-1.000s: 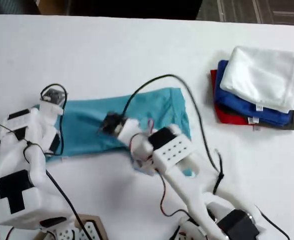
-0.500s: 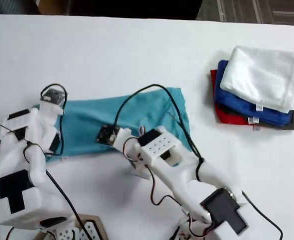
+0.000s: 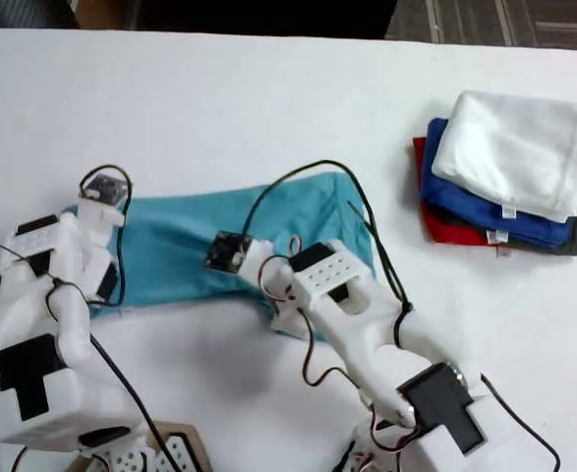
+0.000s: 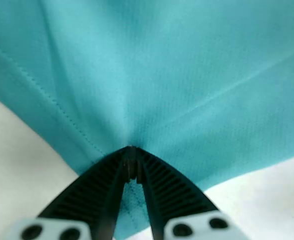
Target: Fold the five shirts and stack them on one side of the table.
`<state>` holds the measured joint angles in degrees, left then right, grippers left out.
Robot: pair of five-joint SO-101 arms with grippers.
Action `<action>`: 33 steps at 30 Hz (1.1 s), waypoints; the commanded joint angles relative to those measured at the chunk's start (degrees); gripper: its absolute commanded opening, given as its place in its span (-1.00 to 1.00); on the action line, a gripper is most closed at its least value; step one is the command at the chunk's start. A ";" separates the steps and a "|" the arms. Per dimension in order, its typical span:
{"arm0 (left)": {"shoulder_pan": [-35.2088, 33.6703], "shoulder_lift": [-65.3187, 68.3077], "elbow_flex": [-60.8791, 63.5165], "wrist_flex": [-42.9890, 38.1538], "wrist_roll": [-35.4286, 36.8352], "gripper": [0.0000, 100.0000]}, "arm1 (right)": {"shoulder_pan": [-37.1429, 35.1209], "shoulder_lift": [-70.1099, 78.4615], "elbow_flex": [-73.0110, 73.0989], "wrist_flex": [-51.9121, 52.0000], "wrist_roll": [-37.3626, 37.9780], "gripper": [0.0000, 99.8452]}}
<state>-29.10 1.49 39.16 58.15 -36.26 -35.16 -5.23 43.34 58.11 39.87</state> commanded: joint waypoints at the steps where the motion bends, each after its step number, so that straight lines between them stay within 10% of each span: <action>1: -0.26 -0.26 0.04 -2.55 0.44 -0.95 | 0.75 -5.49 -3.96 5.58 0.35 -0.96; 14: -0.26 -0.26 0.04 -2.55 0.53 -0.95 | 0.75 -12.79 -4.31 10.68 0.09 -0.95; 33: -0.26 -0.26 0.04 -2.55 0.53 -0.95 | 2.95 15.52 -20.04 5.05 -2.99 -0.82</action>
<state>-29.10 1.49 39.16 58.07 -36.26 -32.97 8.75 26.20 62.59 37.23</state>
